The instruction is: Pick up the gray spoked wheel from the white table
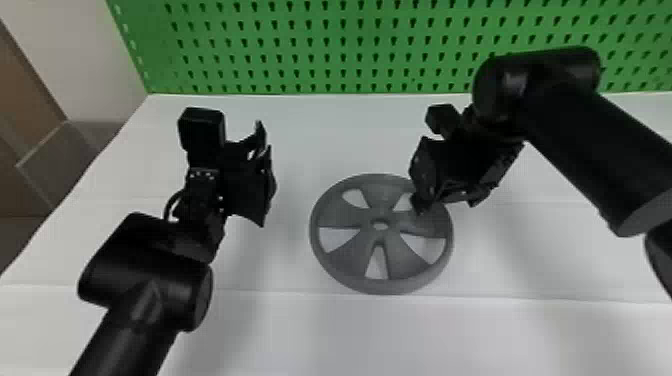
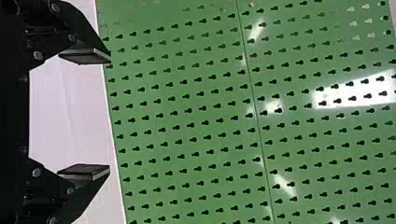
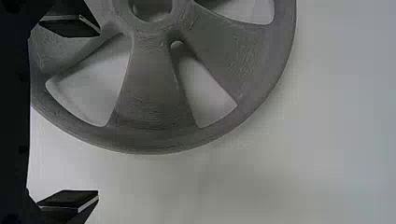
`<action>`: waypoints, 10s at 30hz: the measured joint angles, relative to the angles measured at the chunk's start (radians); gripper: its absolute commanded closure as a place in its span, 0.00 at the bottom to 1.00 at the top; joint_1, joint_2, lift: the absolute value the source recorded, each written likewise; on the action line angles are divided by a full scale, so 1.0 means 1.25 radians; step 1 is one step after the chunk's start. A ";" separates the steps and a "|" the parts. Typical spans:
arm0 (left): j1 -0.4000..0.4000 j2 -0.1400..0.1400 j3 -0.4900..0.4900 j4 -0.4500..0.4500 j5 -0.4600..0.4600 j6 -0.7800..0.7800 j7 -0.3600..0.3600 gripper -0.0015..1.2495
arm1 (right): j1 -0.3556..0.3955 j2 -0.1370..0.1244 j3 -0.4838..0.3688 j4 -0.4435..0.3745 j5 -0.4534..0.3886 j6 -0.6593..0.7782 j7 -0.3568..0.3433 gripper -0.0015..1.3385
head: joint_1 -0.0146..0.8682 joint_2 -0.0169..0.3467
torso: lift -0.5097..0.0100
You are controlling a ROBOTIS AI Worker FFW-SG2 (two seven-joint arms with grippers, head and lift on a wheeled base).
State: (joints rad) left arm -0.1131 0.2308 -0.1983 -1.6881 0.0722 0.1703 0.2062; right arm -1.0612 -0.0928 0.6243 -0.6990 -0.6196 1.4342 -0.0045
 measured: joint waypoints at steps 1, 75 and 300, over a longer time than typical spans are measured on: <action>0.000 0.000 0.000 0.000 0.000 0.000 0.000 0.34 | 0.000 -0.001 0.009 0.000 -0.001 -0.007 0.001 0.06 | 0.90 0.32 | 0.81; -0.007 0.037 -0.025 -0.001 0.021 -0.001 0.012 0.34 | -0.048 0.055 -0.285 0.363 -0.221 -0.139 -0.407 0.21 | 0.90 0.32 | 0.81; 0.070 -0.073 0.126 -0.061 0.049 -0.021 -0.047 0.34 | 0.779 0.037 -0.539 -0.729 0.445 -1.162 -0.015 0.94 | 0.90 0.33 | 0.81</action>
State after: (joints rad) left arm -0.0261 0.1396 -0.0411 -1.7640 0.1329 0.1445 0.1472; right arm -0.0879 -0.0461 -0.0491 -1.6099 -0.0631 -0.0185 -0.0230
